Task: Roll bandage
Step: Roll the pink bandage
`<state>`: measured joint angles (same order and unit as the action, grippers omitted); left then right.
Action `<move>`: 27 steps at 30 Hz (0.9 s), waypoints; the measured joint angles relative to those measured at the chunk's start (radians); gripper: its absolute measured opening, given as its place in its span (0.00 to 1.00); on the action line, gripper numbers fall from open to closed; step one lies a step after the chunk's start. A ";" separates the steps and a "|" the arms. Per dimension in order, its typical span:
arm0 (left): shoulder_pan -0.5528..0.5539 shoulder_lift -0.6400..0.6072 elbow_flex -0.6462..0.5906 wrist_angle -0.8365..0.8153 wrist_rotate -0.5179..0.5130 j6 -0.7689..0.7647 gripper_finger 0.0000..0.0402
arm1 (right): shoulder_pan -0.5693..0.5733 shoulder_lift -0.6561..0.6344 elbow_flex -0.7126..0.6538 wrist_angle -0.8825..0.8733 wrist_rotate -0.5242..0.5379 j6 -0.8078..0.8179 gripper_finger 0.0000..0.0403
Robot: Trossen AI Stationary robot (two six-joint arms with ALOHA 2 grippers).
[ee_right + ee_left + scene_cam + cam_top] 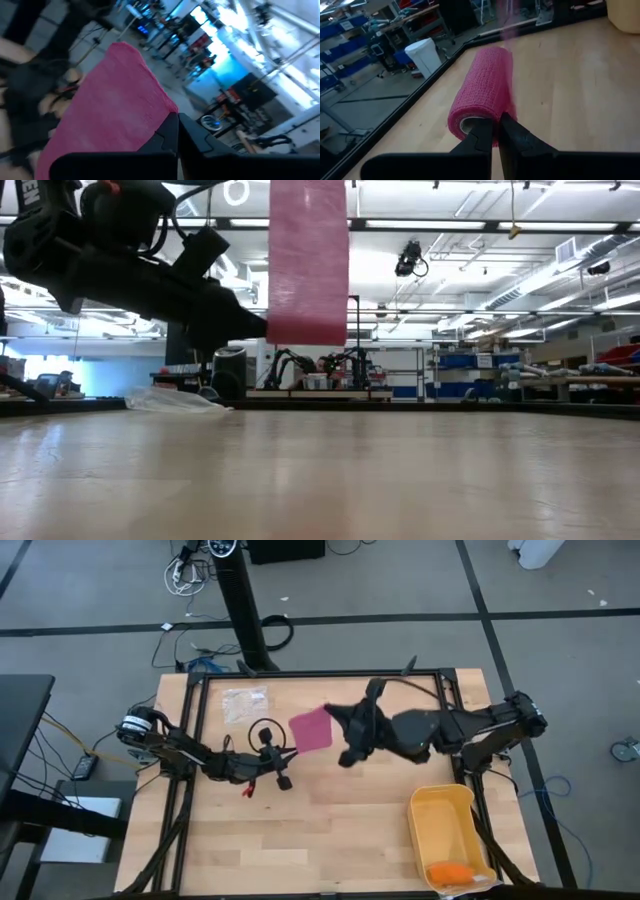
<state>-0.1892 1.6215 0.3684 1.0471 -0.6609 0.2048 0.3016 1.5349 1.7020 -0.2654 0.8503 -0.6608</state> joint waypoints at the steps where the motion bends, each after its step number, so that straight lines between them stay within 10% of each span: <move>1: -0.002 0.000 0.005 -0.011 0.000 -0.002 0.04 | -0.011 0.000 0.000 0.020 -0.002 -0.017 0.00; 17: -0.164 -0.016 0.114 -0.104 -0.054 0.072 0.04 | -0.200 0.001 0.000 0.014 -0.045 -0.050 0.00; 27: -0.290 -0.158 0.115 -0.101 -0.170 0.131 0.04 | -0.332 0.001 -0.011 -0.165 -0.261 0.143 0.01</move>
<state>-0.4792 1.4634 0.4831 0.9459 -0.8307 0.3357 -0.0309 1.5360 1.6905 -0.4308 0.5893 -0.5180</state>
